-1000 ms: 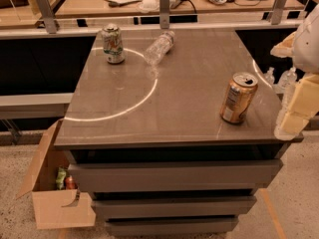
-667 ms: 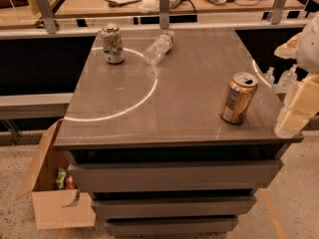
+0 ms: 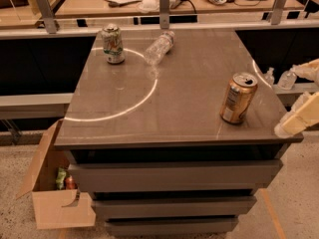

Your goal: Move orange can near water bottle

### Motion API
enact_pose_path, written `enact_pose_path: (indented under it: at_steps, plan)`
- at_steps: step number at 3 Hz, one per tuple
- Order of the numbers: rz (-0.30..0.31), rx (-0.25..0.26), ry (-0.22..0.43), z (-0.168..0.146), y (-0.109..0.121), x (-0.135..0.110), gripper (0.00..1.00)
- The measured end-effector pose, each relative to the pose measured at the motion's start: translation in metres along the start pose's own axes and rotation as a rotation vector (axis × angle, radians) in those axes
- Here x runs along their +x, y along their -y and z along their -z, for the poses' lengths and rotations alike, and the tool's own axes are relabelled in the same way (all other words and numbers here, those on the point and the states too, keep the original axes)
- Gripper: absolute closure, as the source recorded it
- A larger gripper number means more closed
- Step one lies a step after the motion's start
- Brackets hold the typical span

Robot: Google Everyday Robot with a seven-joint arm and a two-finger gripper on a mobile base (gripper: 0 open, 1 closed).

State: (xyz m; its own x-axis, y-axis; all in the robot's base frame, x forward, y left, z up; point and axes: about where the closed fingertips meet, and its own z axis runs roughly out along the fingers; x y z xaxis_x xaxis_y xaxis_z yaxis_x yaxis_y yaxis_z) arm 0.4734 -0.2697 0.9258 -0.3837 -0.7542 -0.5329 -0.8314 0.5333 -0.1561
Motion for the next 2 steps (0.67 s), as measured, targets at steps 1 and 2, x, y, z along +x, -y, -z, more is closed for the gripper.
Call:
enact_pose_path:
  at_steps: [1,2]
  plan:
    - [-0.074,-0.005,0.147,-0.018,0.016,0.009,0.0]
    - [-0.096,-0.027,0.292,-0.036,0.021,0.005,0.0]
